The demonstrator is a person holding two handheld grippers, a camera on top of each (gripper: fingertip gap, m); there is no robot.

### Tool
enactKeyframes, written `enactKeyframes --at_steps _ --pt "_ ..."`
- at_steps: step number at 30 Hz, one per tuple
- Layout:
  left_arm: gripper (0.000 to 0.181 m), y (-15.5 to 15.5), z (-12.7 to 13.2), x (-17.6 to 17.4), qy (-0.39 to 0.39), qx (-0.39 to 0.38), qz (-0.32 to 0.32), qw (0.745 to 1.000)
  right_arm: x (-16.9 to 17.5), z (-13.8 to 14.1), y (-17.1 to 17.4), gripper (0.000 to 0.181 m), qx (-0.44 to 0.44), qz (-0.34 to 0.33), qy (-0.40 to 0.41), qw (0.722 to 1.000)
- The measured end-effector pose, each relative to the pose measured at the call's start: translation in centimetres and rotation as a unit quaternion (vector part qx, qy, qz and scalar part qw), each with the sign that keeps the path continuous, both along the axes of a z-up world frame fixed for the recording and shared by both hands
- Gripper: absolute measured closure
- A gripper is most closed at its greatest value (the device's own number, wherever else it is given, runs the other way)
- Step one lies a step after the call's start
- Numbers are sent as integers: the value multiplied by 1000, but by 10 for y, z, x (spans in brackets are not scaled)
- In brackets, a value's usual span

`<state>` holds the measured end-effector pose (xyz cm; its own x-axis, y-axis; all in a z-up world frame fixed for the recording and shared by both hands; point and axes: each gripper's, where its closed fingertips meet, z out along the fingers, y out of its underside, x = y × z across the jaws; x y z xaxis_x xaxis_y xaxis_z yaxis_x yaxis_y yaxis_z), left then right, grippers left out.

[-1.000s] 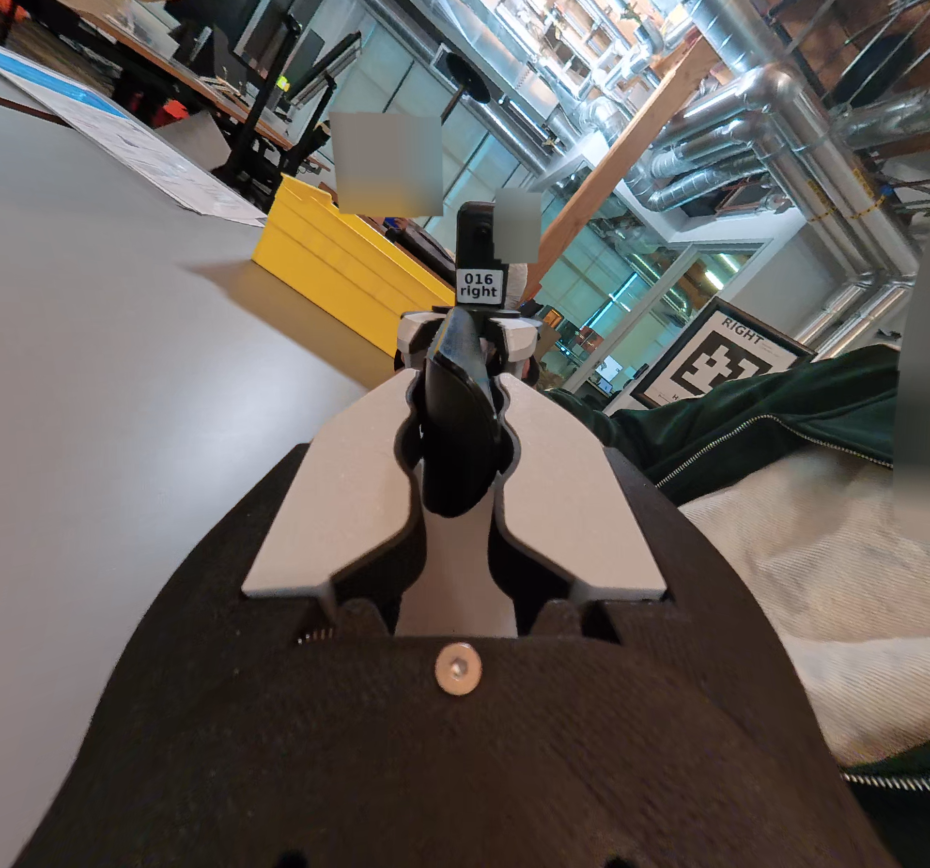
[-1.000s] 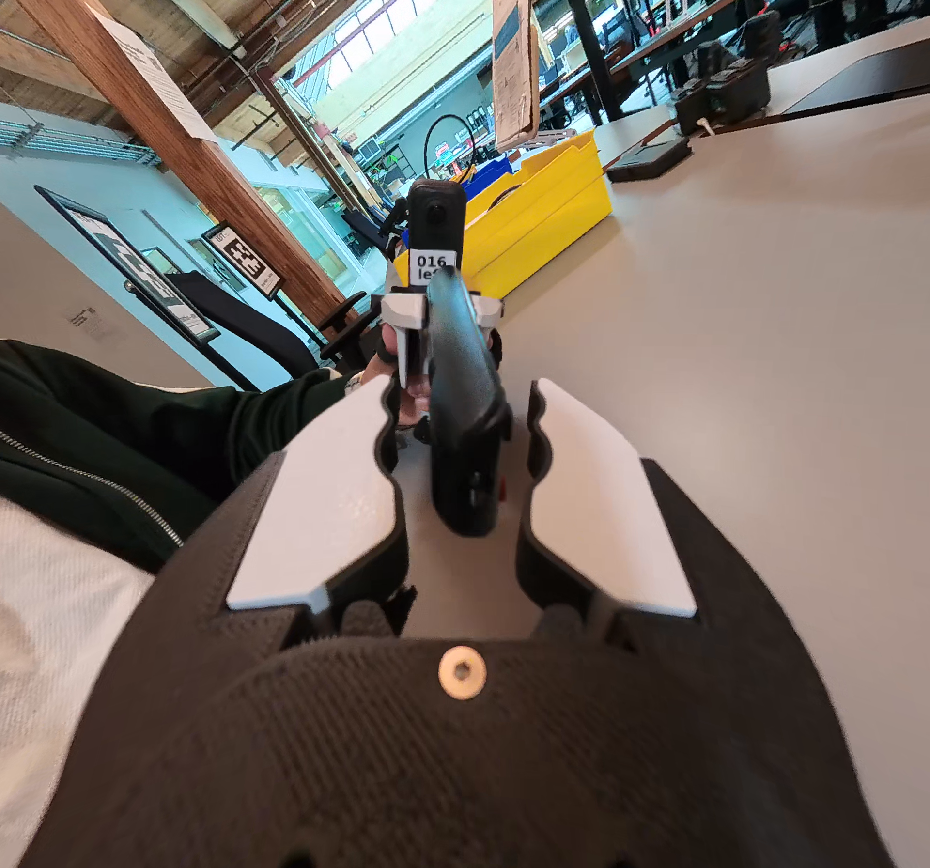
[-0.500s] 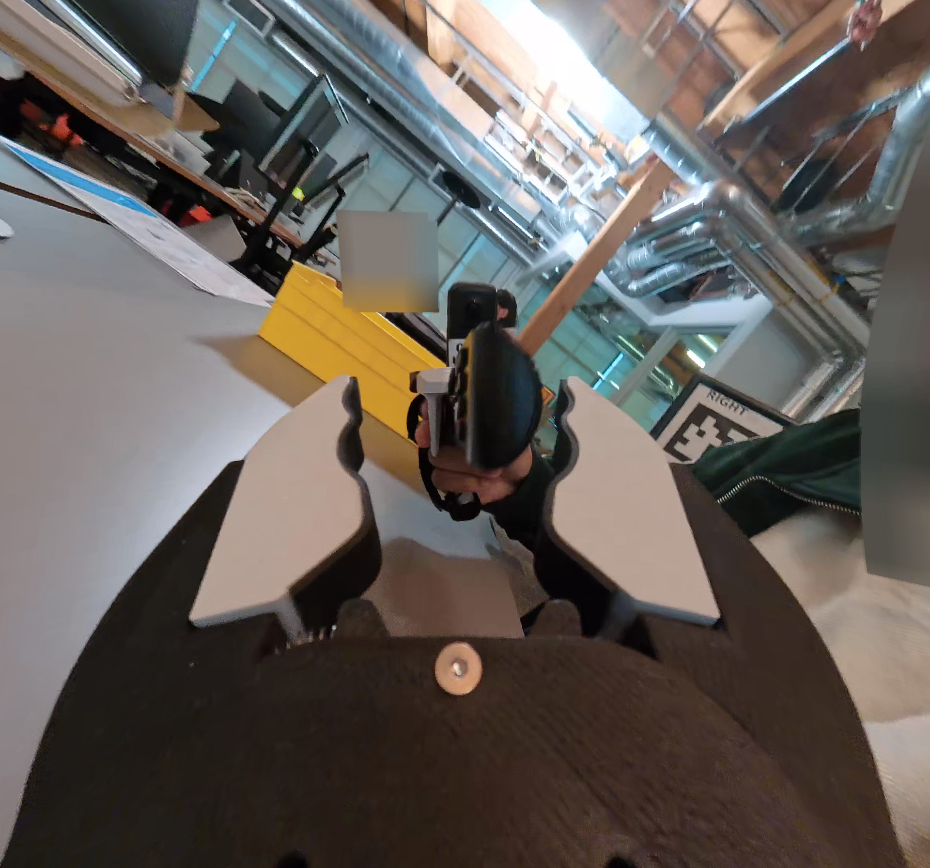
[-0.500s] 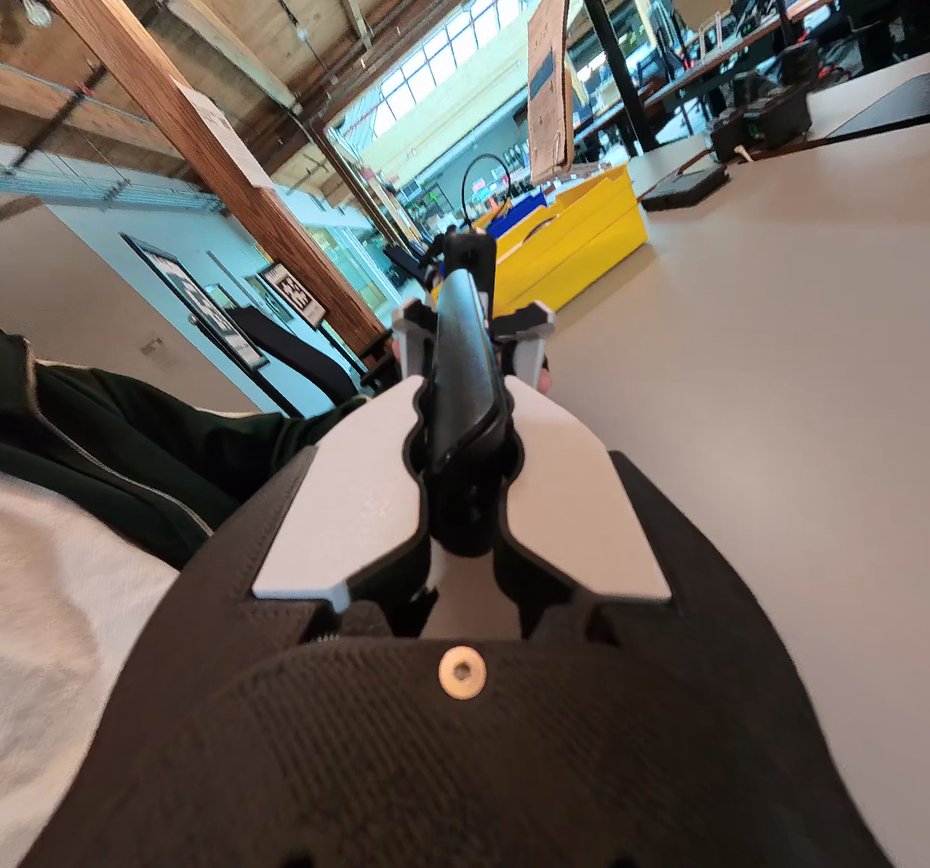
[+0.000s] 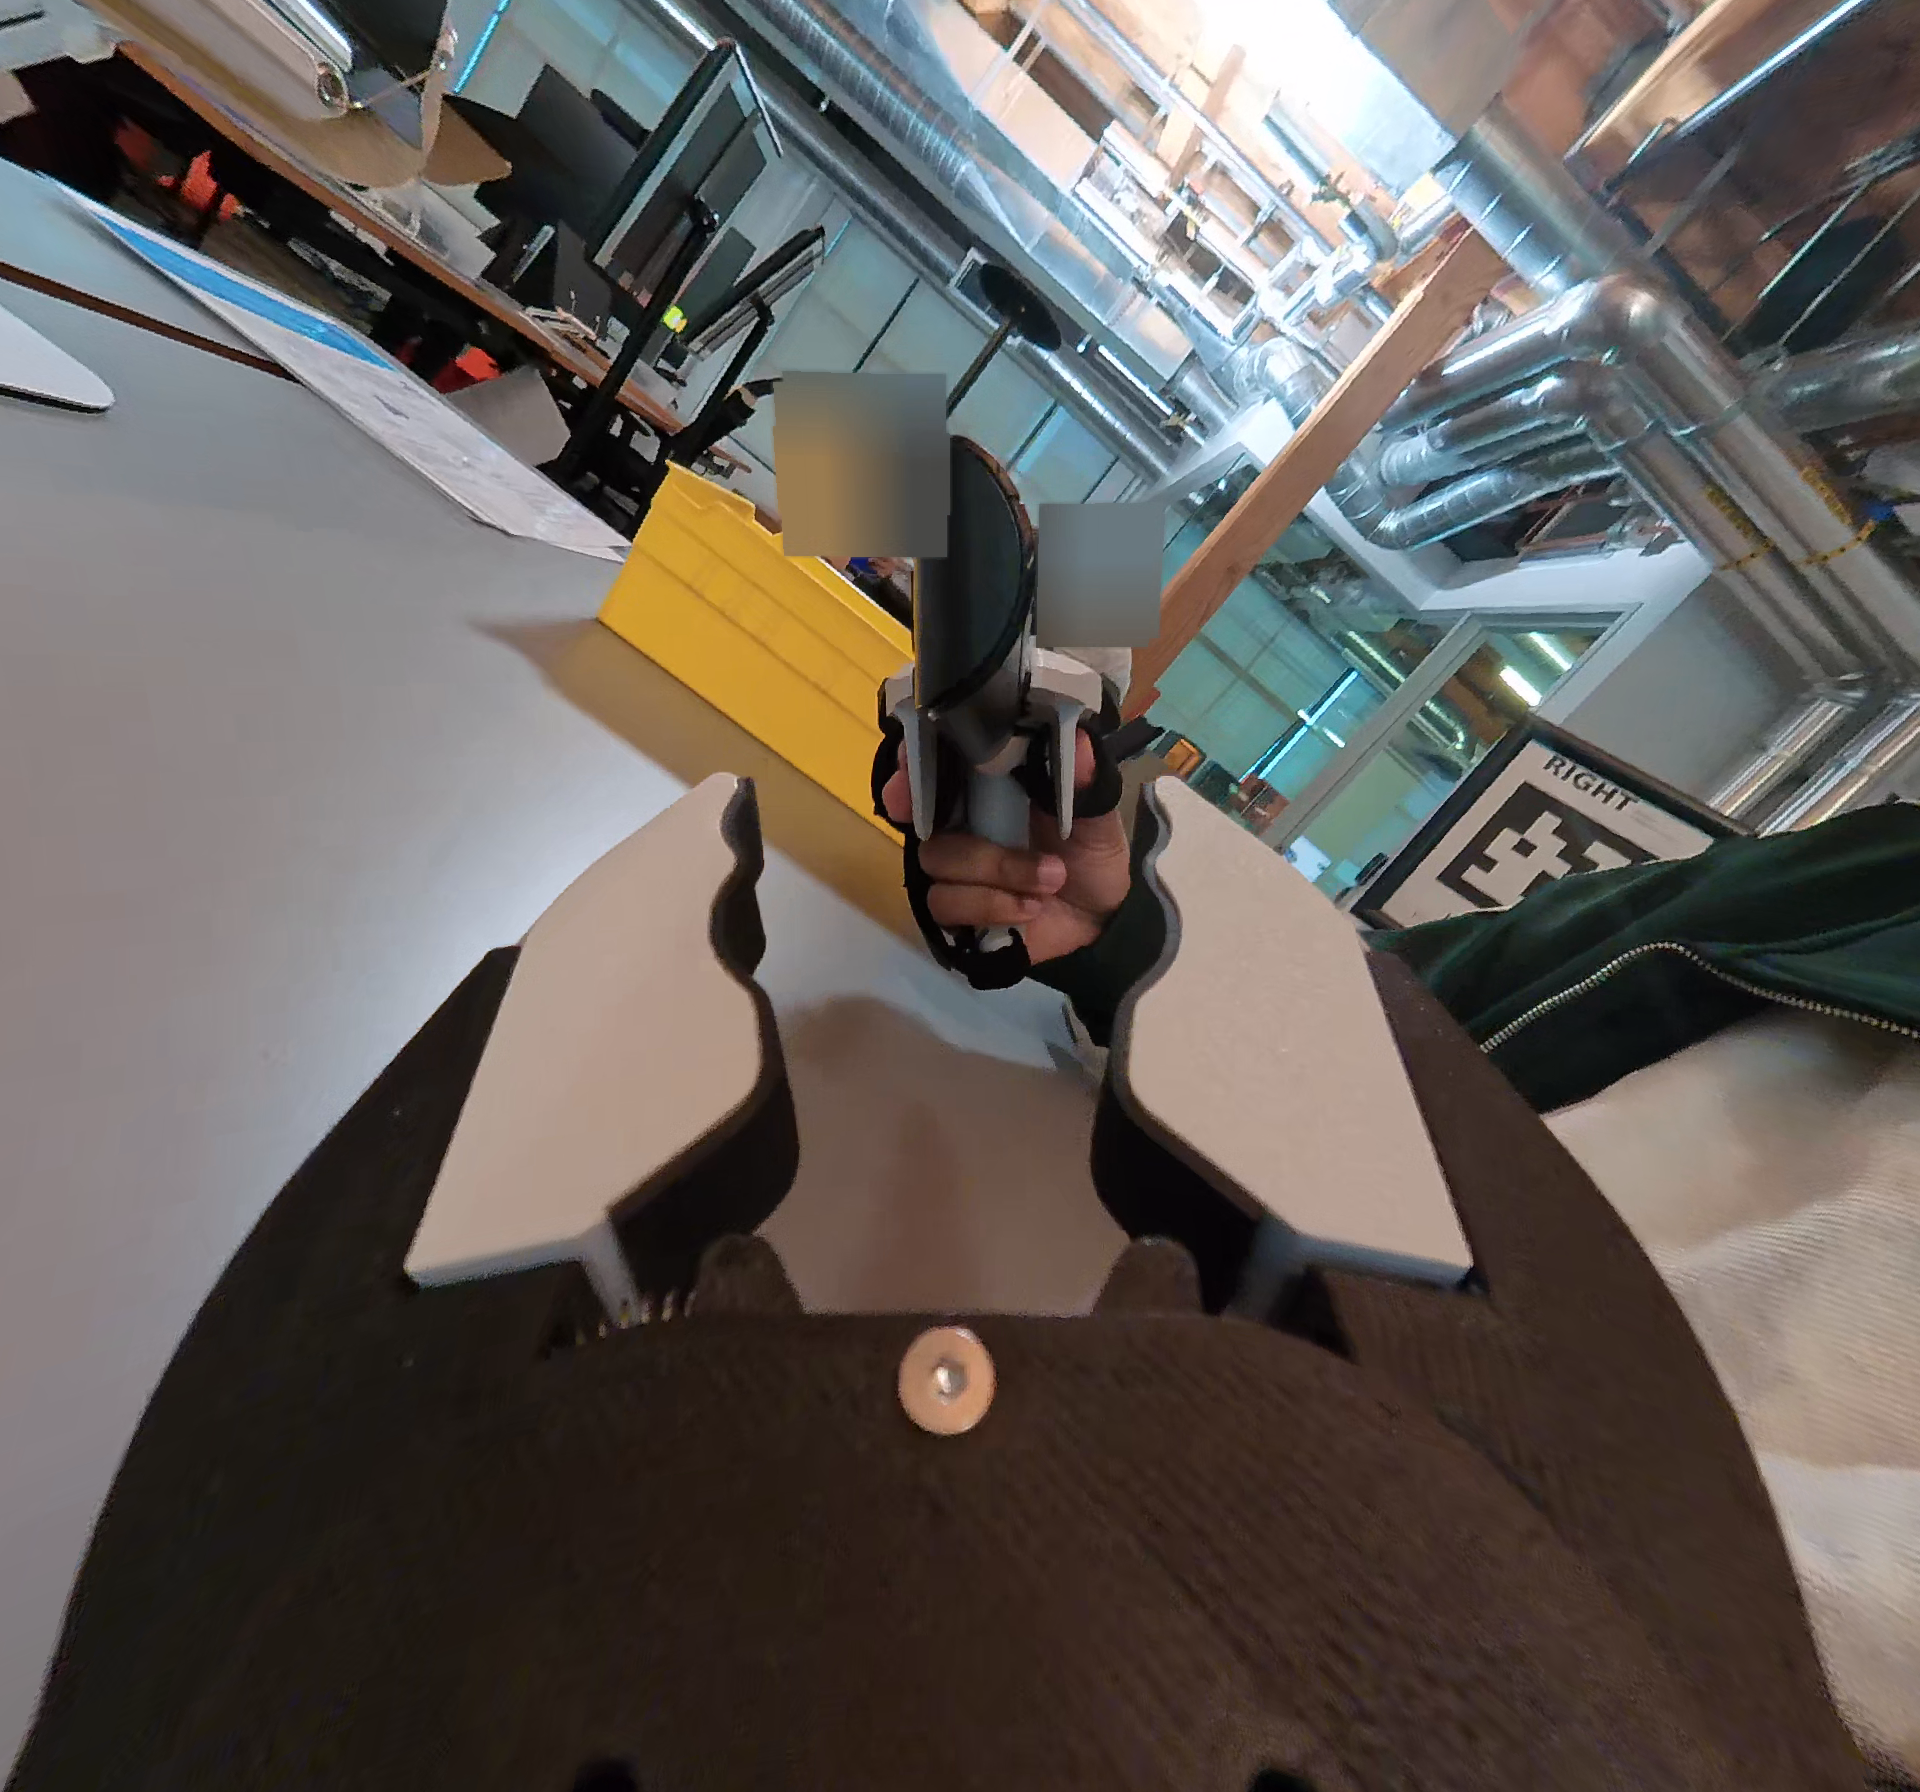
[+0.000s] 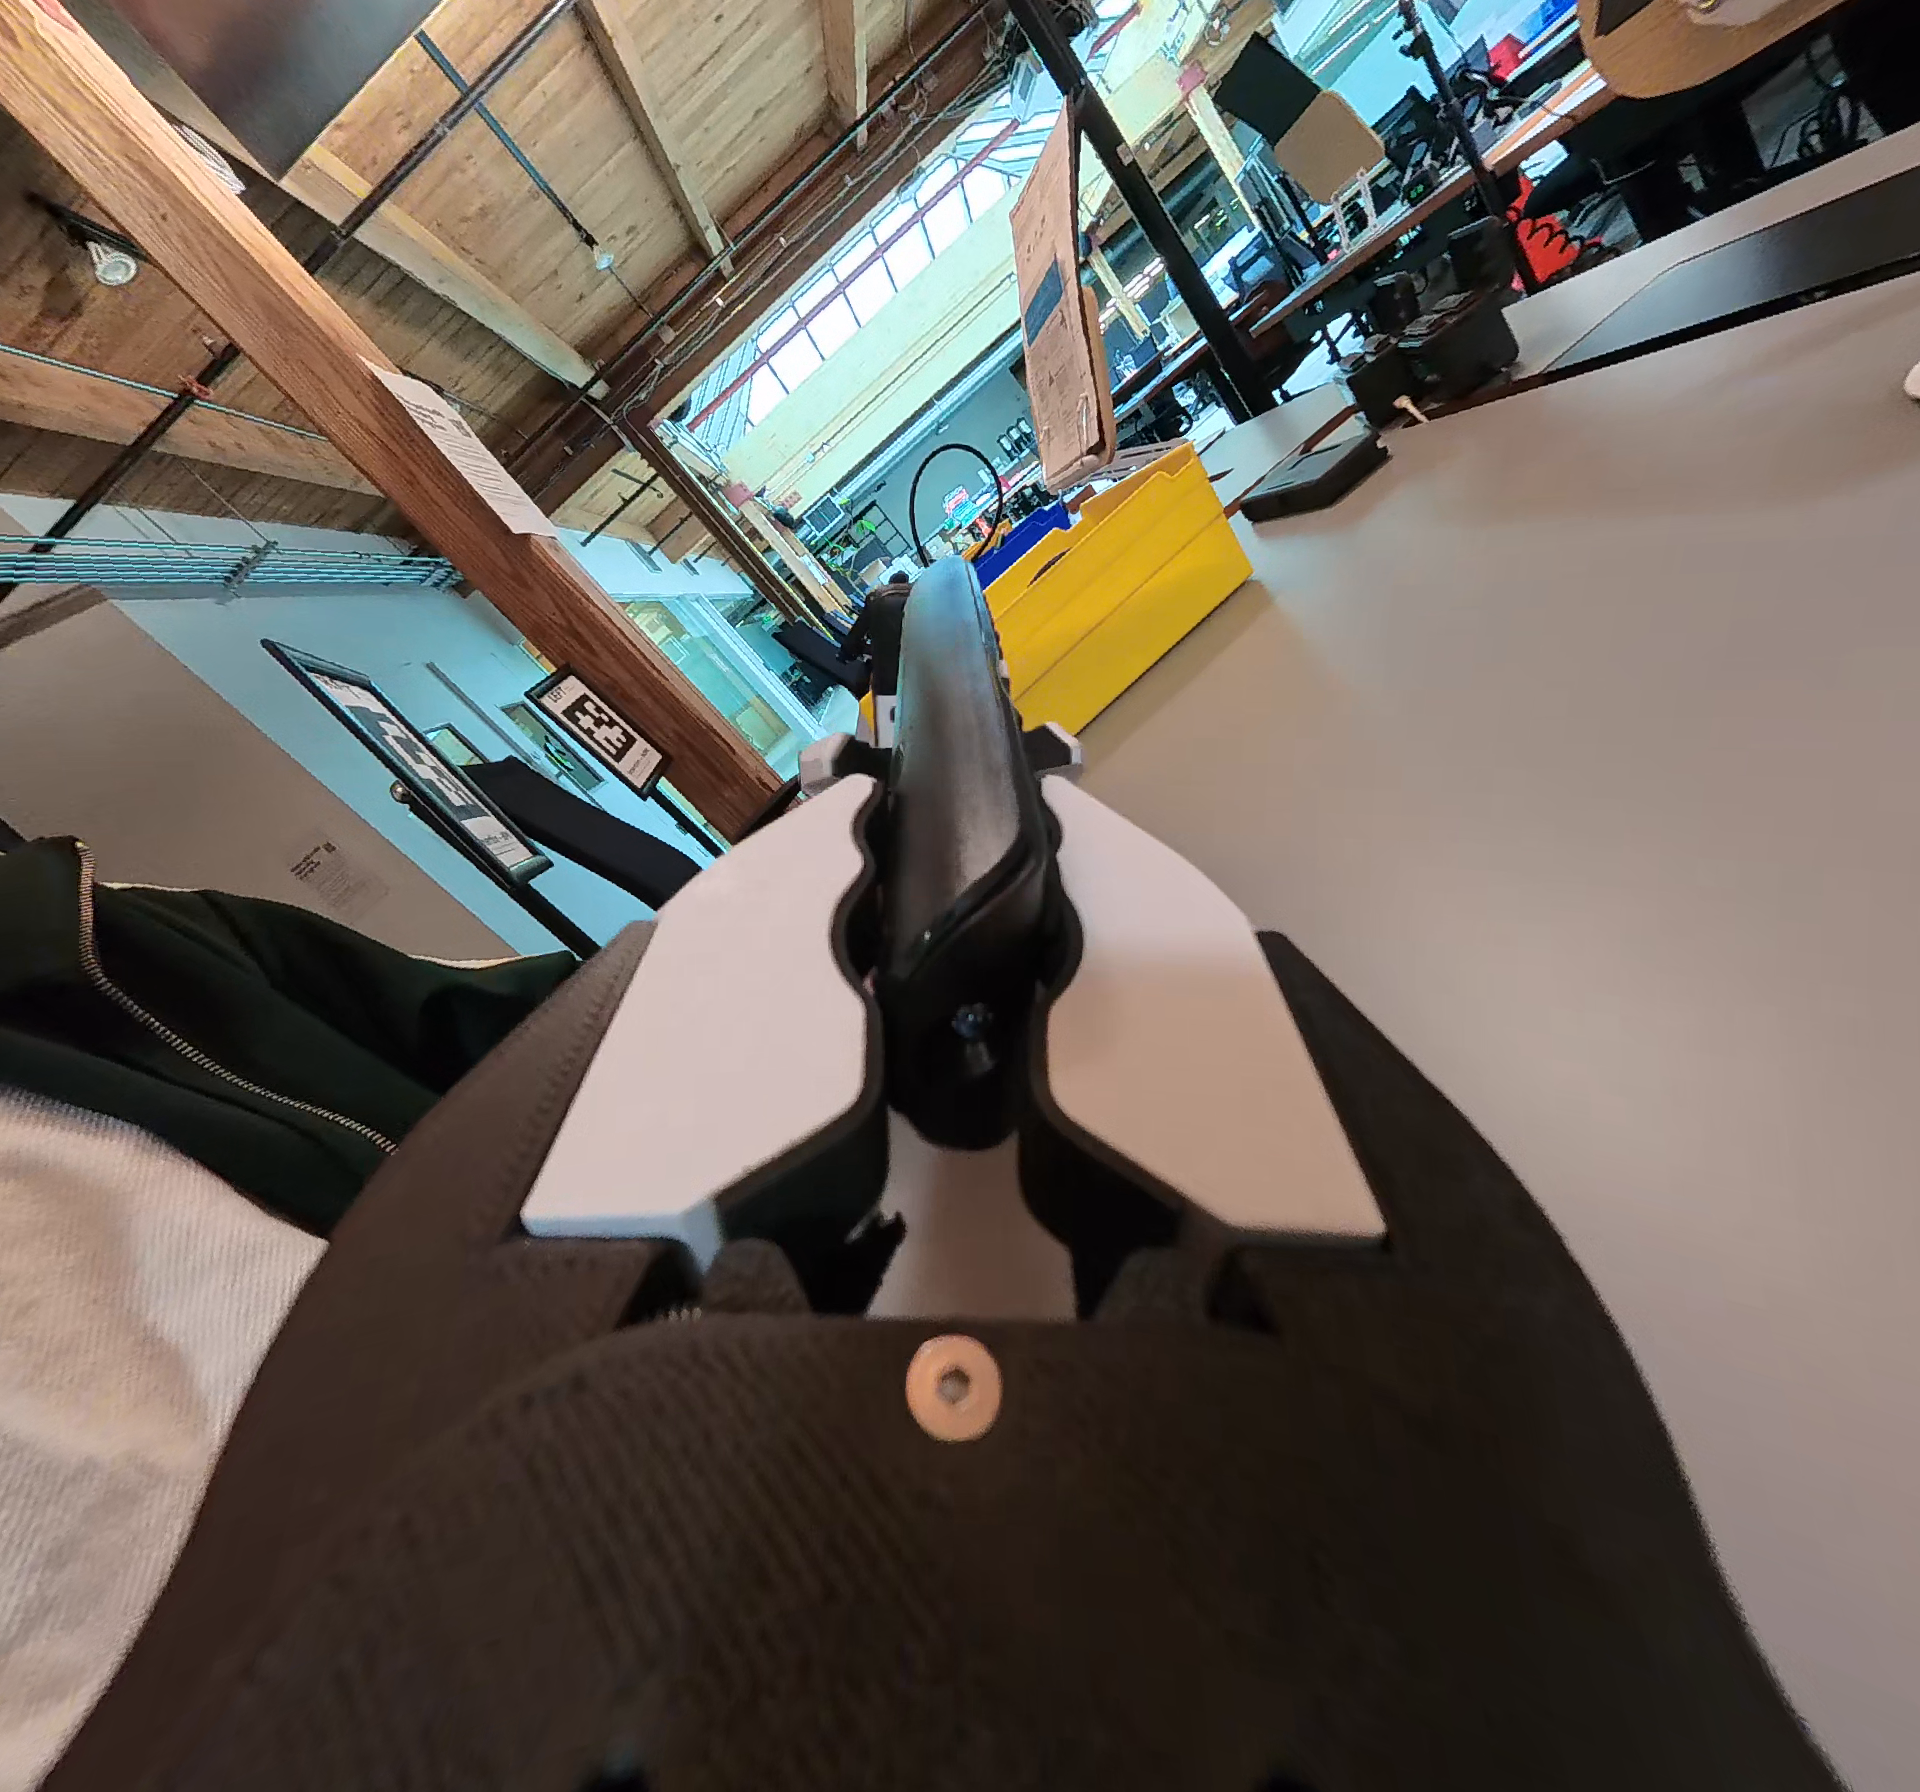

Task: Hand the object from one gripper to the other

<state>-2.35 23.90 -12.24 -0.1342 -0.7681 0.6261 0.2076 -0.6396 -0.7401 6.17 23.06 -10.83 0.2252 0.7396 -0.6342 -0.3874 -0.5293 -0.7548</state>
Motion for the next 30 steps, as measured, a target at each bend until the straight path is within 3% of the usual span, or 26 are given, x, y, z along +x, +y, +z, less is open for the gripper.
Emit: enactKeyframes --at_steps 6,9,11,14,16,25,30 --pt "105 7 -4 -2 45 51 39 997 0 -5 1 156 -11 2 -7 1000" --pt "107 13 -9 -10 119 120 63 984 0 -18 2 157 -44 23 -28 998" --pt "107 15 -13 -13 185 193 87 960 1 -30 3 157 -78 36 -46 995" --pt "102 13 -28 -14 300 329 101 890 -1 -43 0 156 -127 63 -51 989" --pt "98 6 -37 -10 334 396 91 850 -6 -47 -4 156 -156 87 -39 983" --pt "99 -25 -21 1 220 422 35 879 -21 -48 -20 155 -239 172 28 955" --pt "105 -37 -21 7 206 432 15 878 -22 -43 -22 156 -260 189 69 944"
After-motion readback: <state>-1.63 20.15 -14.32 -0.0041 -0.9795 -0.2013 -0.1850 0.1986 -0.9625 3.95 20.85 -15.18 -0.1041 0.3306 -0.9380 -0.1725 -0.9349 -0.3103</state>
